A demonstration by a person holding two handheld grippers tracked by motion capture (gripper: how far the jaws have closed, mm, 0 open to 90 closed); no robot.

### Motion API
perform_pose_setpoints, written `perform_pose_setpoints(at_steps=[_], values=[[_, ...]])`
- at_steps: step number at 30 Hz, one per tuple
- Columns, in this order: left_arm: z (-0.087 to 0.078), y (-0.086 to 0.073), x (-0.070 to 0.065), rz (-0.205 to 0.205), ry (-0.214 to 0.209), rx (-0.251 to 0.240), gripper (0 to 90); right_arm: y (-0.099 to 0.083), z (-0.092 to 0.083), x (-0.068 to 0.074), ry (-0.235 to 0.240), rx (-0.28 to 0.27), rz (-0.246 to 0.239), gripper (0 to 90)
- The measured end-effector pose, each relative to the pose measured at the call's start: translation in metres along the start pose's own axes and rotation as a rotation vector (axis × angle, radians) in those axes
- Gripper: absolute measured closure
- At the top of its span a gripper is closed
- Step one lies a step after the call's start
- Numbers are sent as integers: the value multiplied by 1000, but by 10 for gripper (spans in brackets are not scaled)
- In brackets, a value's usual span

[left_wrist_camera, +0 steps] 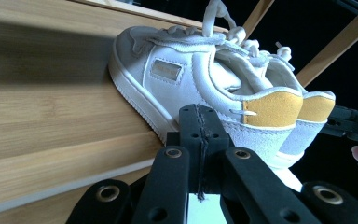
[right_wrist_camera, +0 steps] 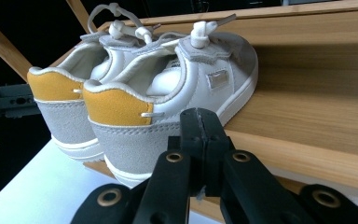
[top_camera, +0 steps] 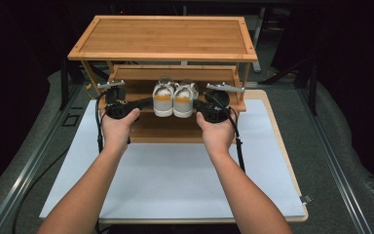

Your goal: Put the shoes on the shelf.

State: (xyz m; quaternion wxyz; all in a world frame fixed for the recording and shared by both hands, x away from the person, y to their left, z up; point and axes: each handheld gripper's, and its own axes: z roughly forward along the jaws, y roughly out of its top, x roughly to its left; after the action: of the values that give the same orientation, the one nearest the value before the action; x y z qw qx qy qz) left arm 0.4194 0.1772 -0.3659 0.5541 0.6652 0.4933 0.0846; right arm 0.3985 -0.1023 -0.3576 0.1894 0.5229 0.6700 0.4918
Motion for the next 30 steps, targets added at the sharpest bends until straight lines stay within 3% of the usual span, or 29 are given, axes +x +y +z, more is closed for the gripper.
perform_pose_setpoints(at_steps=[3,14,19,21,30], values=[[4,3,2,-4,3,2,900,2,5,-5,20,-8,25,900],[24,16,15,-31,0,-11,900,15,25,-14,-10,-7,12,900],[30,23,21,-23,15,-4,900,19,32,-19,4,4,29,900],[34,24,24,-38,22,-7,900,21,37,-18,3,-13,24,900],[43,26,25,-20,38,-4,900,27,47,-22,-32,4,13,900]])
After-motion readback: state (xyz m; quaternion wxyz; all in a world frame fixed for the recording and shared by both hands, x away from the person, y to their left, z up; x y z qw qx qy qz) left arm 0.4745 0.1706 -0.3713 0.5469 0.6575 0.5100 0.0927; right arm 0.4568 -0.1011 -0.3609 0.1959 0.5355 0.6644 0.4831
